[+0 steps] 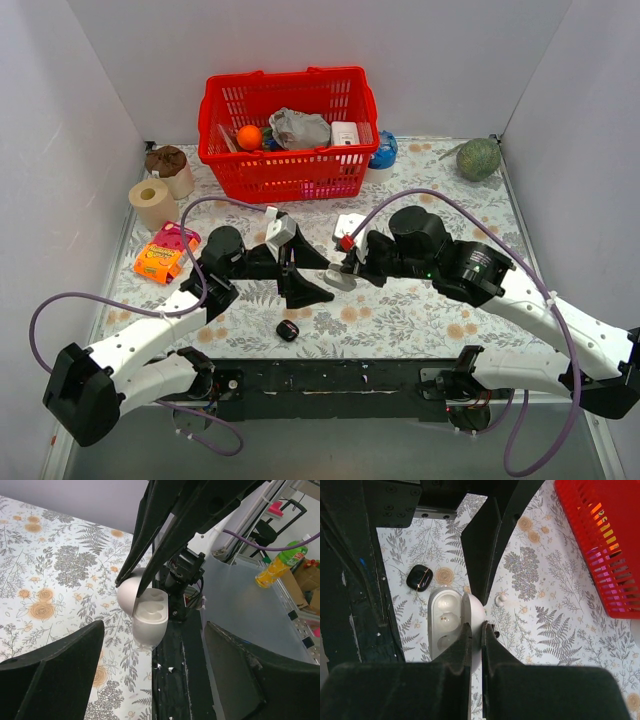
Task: Insert the wireless bluetooth earbuds into the charging case
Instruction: Adjust the charging case.
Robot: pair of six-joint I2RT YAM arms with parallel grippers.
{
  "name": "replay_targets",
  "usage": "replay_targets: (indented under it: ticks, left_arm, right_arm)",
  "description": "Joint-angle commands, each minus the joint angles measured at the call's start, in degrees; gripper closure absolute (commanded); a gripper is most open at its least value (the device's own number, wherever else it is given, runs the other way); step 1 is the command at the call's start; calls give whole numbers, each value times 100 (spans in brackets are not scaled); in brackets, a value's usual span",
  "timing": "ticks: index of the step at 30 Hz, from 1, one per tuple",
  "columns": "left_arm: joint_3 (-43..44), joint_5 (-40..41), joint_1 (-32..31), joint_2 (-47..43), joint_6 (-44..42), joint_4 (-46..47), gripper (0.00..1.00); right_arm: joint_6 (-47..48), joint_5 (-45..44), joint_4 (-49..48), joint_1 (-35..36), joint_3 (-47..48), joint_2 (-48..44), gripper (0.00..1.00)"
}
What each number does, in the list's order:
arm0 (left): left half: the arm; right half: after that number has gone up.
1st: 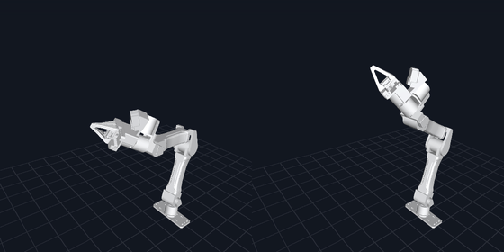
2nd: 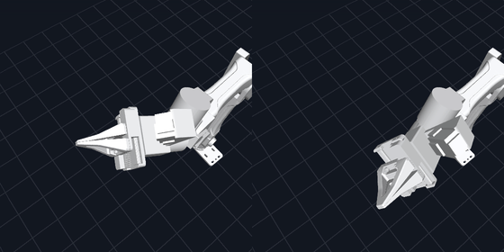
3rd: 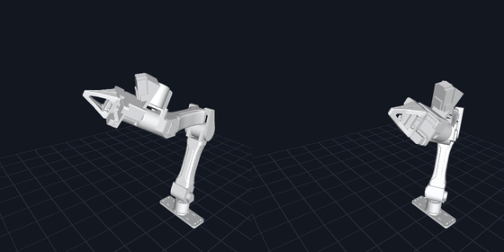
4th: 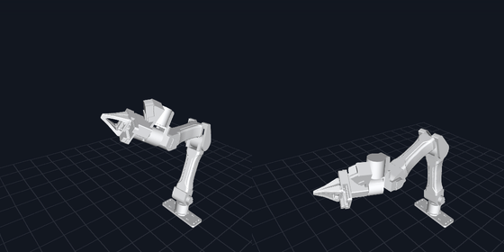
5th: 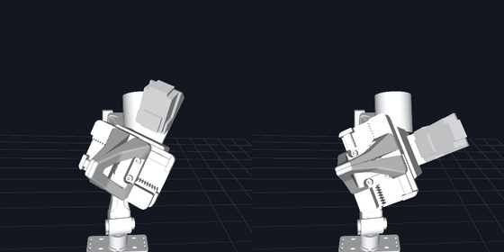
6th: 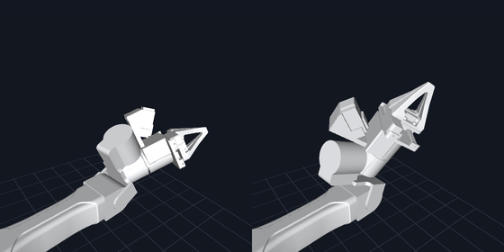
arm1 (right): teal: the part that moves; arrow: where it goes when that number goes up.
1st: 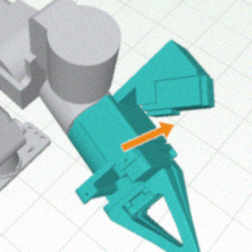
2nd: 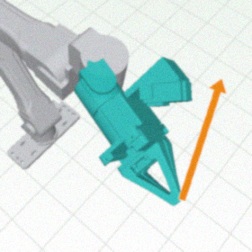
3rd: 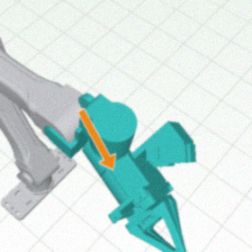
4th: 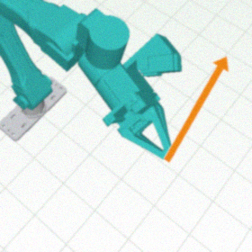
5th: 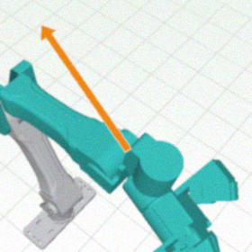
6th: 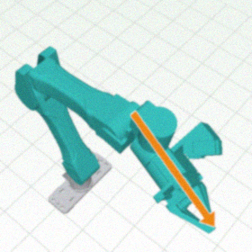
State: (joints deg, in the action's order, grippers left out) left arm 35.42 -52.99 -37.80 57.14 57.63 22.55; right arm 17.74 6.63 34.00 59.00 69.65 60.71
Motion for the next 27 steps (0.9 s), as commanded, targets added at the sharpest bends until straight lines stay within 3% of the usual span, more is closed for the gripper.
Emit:
replay_targets:
  ticks: [1,14,27]
  left_arm:
    - [132,-246,27,104,-120,119,22]
    - [-70,-220,27,306,152,716,41]
    - [-202,-106,27,271,82,611,40]
  right_arm:
    - [-112,119,-394,50,260,81,99]
    - [-262,101,-596,111,348,222,99]
    - [-403,128,-728,147,400,248,99]
